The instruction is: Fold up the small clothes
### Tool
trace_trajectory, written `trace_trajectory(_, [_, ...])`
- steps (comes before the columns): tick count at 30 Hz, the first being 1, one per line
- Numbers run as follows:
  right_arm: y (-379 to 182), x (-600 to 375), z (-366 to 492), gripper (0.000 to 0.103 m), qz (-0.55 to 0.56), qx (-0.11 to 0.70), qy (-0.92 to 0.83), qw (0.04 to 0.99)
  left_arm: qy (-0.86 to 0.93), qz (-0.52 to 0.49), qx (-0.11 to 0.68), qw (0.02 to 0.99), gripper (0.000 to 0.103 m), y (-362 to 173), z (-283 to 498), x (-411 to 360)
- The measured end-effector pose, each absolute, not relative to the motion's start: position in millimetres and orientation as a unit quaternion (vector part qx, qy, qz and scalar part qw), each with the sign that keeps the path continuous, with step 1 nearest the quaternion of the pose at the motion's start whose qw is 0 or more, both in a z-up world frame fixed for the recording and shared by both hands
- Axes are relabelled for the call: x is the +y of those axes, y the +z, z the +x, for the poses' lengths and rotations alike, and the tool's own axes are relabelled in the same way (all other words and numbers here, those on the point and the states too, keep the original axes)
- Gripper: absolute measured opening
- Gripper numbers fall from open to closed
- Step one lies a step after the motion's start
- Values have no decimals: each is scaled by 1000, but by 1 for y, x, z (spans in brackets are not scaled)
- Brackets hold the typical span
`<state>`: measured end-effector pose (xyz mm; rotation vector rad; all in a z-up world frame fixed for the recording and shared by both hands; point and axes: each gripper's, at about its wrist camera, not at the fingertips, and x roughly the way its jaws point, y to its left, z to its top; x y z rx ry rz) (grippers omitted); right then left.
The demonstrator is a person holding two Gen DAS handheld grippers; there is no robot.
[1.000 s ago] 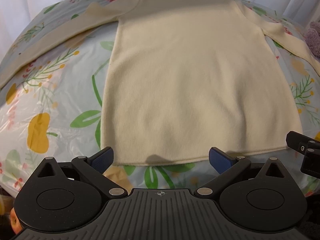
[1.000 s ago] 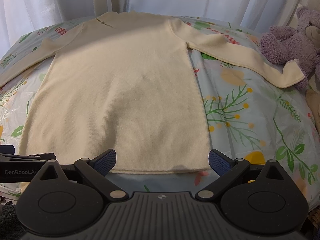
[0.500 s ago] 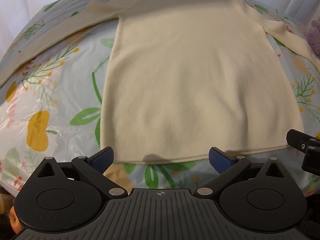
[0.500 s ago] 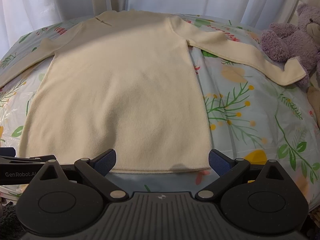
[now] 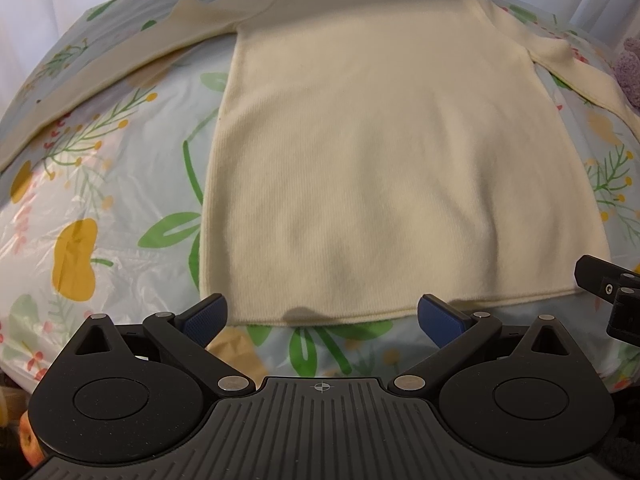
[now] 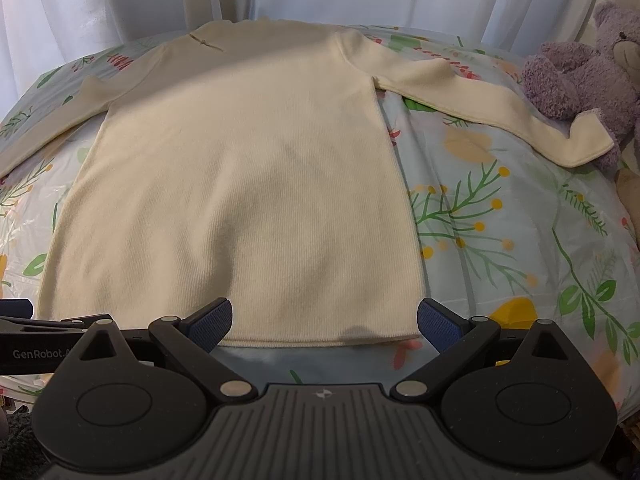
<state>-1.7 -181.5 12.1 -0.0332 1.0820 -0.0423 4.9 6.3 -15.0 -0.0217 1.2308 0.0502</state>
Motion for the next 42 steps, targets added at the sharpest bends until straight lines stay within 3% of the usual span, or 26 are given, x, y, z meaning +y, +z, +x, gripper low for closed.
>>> trace_trajectory(42, [7,-187,-3,99,-7,521,-24,853,22,-10,585,811,103,-19,2,3])
